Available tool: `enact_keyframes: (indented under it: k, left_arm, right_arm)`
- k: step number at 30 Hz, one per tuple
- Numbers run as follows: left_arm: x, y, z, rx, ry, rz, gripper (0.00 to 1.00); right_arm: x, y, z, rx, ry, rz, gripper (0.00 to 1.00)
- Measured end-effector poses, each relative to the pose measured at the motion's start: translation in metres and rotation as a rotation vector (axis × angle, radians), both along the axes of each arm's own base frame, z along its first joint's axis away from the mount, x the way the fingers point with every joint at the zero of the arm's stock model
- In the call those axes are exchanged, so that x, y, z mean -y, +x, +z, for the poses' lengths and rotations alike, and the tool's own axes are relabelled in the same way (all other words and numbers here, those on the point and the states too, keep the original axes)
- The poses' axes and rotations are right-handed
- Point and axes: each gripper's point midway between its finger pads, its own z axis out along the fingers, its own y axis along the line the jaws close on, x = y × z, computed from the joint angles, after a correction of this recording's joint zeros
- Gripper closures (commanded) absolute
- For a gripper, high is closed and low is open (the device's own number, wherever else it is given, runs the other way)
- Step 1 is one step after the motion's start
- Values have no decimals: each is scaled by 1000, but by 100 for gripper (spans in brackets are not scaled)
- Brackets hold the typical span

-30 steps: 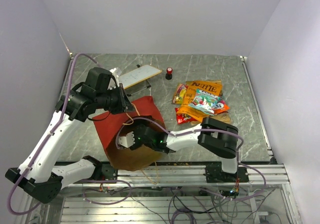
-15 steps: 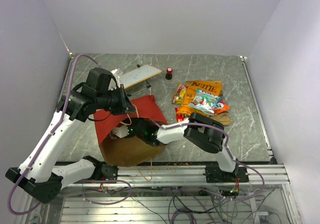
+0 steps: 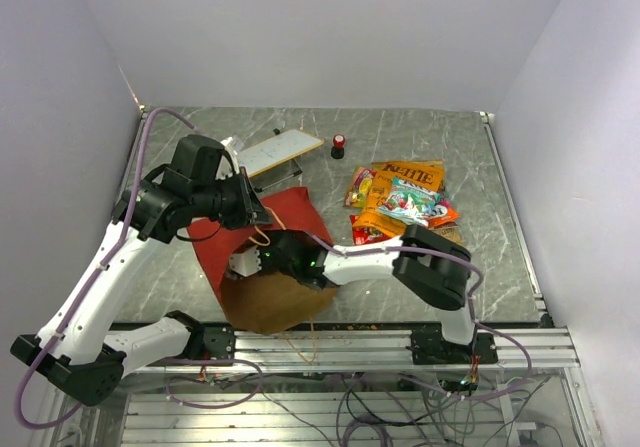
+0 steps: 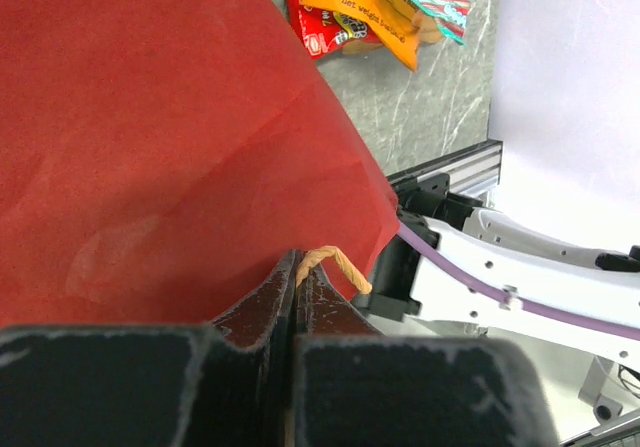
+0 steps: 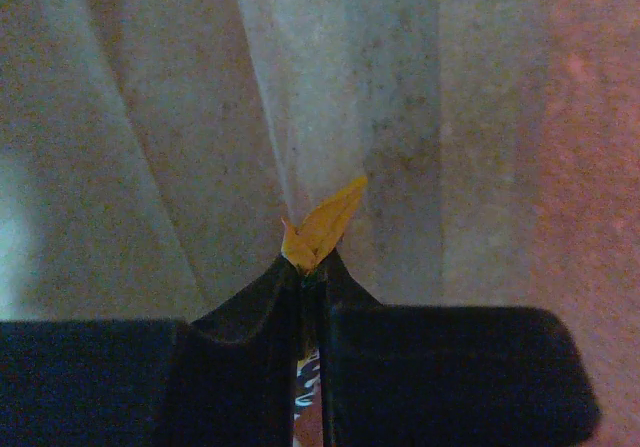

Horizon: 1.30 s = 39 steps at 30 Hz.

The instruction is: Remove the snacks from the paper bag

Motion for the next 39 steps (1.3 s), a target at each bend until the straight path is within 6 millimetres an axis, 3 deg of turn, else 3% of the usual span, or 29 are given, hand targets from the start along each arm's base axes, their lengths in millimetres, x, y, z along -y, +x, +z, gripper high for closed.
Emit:
enact_keyframes:
  k: [3,7,14,19,23,27,34,39]
  left_arm:
    - [1,1,5,7,-13,7,93]
    - [3,4,17,34,-36,13,93]
    - [5,6,22,38,-58,21,93]
    - [13,9,23,32,-100,25,93]
    - [19,12,25,25,-139,29,93]
    - [25,19,30,31,-163,30,93]
    - [49,42,45,28,-241,11,93]
    - [68,51,57,0,-341,-11,93]
  right_arm:
    - [0,-17,23,-37,36,46,95]
    - [2,-55,44,-129,74,151,99]
    - [25,-135,63,-306,101,280,100]
    - [55,-164,79,-415,121,254,100]
    - [79,-167,113,-453,189,186,100]
    - [105,-159,163,-433,269,98,100]
    - [158,-122,266,-290,496,-147,100]
    - [186,-92,311,-200,636,-321,100]
